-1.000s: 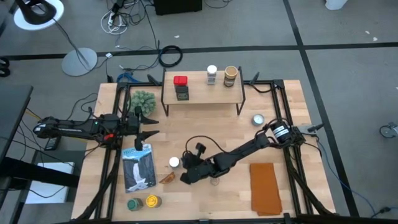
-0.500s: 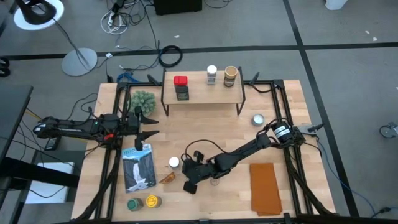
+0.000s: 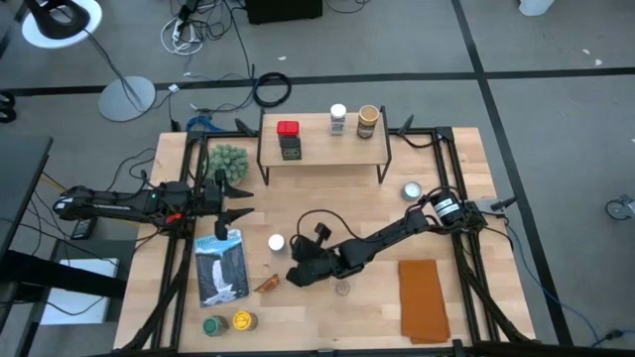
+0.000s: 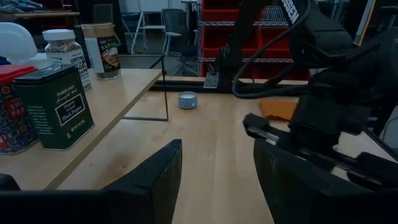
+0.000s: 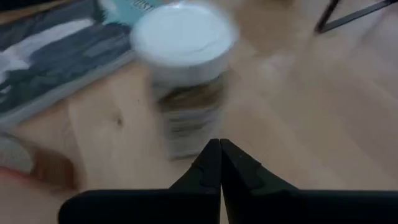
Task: Shelf spices
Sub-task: Put the white seasoning bottle on the shelf
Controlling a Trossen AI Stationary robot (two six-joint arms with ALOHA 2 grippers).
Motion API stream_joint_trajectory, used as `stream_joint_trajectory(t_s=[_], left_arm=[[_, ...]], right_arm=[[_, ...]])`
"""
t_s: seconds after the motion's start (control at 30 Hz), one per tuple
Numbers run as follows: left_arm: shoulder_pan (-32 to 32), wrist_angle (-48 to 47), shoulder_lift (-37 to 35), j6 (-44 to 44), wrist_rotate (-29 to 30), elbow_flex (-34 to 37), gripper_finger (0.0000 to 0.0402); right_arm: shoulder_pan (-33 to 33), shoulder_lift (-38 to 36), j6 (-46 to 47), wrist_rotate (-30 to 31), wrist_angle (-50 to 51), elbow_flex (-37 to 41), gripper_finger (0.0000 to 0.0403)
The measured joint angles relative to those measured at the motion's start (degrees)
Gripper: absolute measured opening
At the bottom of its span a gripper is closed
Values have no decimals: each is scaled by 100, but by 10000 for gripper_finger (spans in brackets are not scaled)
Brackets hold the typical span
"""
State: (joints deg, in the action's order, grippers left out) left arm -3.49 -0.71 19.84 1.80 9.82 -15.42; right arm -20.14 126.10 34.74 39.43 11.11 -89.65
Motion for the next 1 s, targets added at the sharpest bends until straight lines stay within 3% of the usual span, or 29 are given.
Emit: stream_joint_trajectory(t_s=[0.2, 0.7, 1.0], left_arm=[[0, -2, 0, -2, 0, 0, 204], [0, -2, 1, -2, 2, 0, 204], [0, 0, 0, 0, 0, 0, 204]], right_arm=[[-13, -7, -87, -1523, -102, 0, 0], [114, -15, -325, -1584, 279, 0, 21], [345, -603, 88, -2321, 1524, 0, 83]])
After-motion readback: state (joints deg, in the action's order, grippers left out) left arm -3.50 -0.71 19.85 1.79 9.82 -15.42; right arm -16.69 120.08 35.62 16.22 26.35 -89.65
